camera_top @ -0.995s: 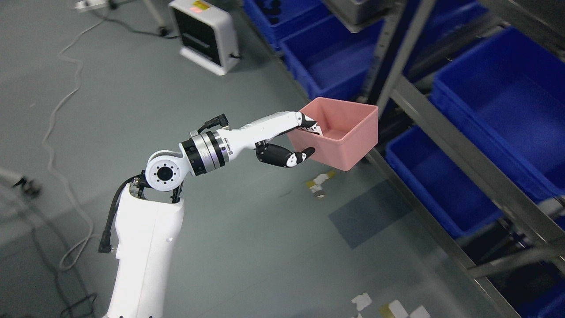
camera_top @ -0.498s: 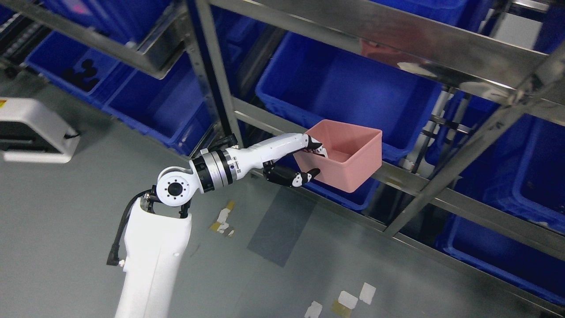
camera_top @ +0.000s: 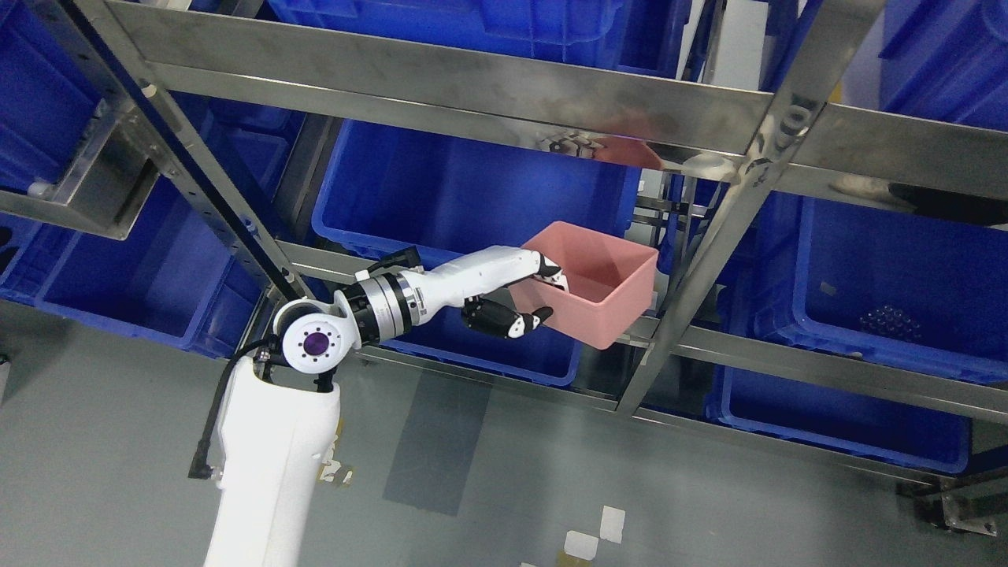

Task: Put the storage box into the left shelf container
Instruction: 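Lower the pink box into the blue bin on the shelf with the left hand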

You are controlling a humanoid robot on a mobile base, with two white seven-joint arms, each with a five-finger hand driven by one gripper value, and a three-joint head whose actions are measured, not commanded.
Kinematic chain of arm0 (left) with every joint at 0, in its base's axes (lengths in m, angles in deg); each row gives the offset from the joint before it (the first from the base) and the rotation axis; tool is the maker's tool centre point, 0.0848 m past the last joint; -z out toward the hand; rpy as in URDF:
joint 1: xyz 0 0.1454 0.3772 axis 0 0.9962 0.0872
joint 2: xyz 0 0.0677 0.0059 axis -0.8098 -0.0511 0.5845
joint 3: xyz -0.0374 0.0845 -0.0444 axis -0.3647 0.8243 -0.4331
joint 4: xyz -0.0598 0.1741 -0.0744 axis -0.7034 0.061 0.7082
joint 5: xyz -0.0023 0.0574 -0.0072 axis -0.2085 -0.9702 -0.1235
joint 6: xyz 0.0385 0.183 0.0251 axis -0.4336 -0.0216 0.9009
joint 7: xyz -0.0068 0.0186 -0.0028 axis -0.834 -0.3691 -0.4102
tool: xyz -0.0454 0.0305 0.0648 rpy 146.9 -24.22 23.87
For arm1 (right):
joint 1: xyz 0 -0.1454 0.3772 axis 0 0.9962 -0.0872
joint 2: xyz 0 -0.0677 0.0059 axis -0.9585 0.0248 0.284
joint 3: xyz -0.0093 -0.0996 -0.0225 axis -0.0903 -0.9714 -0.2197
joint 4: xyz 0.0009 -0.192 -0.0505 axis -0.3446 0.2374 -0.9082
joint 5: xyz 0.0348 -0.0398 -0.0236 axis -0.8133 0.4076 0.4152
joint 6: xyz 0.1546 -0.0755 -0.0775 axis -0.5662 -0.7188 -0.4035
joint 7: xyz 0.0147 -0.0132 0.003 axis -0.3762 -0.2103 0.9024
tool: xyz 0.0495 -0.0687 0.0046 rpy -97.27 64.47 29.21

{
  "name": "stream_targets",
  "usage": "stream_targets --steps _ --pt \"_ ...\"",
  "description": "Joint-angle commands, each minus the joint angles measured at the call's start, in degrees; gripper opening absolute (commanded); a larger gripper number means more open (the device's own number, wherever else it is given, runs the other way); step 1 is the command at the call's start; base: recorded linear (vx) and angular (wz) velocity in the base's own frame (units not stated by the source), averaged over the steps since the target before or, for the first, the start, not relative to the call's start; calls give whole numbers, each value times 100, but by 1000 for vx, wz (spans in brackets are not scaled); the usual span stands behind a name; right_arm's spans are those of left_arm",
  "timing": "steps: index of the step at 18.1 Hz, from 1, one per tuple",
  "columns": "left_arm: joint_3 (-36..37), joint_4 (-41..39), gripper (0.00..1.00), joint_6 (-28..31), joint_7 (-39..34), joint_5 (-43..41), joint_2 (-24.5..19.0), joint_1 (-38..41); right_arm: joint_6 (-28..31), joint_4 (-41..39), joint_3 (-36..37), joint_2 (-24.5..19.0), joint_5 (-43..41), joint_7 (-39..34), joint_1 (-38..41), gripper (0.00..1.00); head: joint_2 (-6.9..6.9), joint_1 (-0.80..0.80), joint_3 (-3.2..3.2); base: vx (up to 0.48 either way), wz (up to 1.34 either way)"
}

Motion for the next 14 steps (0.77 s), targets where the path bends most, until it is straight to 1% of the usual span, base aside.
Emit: stream_targets --steps 1,3,5,8,11,14 --pt "-1088 301 3 -135 -19 -779 -209 -311 -1 -100 18 100 -9 30 -36 100 0 0 0 50 -196" --pt "-1273 459 3 -197 -89 -902 -227 -338 -1 -100 18 100 -9 39 -36 100 0 0 0 41 -163" --pt "-1327 836 4 -232 -204 -1034 -253 -460 -1 -100 18 100 -9 39 -36 100 0 0 0 24 -98" --pt "-1353 1898 7 -355 -554 -1341 -200 -785 -1 -100 18 100 -9 30 -36 100 0 0 0 6 -22" --pt "-1353 2795 9 -355 -652 -1631 -98 -1180 -1 -100 18 100 -9 39 -36 100 0 0 0 -8 31" --pt "-1327 3061 12 -347 -950 -1676 -98 -1296 -1 -100 18 100 -9 39 -36 100 0 0 0 -6 26"
